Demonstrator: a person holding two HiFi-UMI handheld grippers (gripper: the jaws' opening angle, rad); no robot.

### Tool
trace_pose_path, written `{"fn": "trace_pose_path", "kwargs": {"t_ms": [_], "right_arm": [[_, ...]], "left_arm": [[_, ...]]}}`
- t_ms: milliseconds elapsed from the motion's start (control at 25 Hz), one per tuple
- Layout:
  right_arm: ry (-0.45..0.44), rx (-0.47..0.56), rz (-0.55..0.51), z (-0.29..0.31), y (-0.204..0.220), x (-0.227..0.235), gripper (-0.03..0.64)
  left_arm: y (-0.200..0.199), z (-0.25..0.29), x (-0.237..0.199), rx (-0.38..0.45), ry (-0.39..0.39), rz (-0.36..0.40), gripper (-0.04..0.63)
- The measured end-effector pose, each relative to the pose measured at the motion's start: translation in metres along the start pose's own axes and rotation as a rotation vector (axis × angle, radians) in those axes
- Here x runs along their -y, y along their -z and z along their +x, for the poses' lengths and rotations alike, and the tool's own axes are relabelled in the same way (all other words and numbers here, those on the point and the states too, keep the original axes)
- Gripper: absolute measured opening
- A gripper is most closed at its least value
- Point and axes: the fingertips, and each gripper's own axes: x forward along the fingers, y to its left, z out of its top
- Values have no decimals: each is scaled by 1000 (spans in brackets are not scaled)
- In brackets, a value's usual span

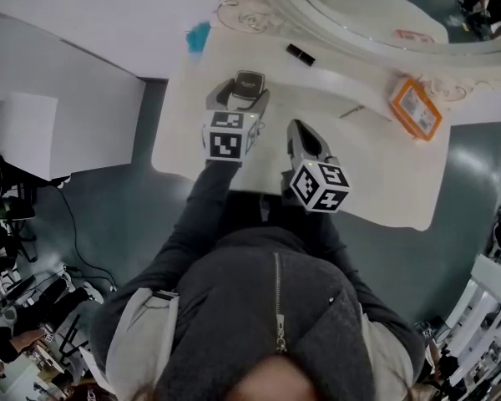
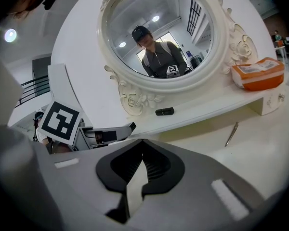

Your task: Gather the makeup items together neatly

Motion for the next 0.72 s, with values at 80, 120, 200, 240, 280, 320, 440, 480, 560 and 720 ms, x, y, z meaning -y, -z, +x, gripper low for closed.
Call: {"fn": "trace_pose_path", "kwargs": {"t_ms": [80, 120, 200, 240, 280, 320, 440, 480, 560, 720], "right_arm": [[9, 0, 3, 0, -1, 2, 3], [13, -1, 4, 0, -1, 4, 3], [22, -4, 9, 1, 0, 6, 3], [26, -5, 11, 1, 0, 7, 3], [30, -6, 14, 1, 0, 8, 3], [33, -6, 17, 2, 0, 9, 3], [43, -7, 23, 4, -1, 13, 3], [49, -7, 26, 4, -1, 15, 3], [61, -8, 32, 5, -1, 20, 3], [84, -8, 42, 6, -2, 27, 3]], "left_arm": [[-5, 5, 0, 0, 3, 7, 337], [-8, 8, -1, 0, 3, 9, 337], [-13, 13, -2, 0, 4, 10, 337], [-15, 16, -3, 1, 5, 11, 337], [-17, 19, -4, 1, 5, 13, 337], [-19, 23, -5, 1, 5, 15, 337], [-23, 33, -8, 3, 4, 17, 337], [-25, 36, -8, 5, 4, 16, 337], [-27, 43, -8, 6, 5, 20, 337], [-31, 55, -8, 5, 10, 31, 337]]}}
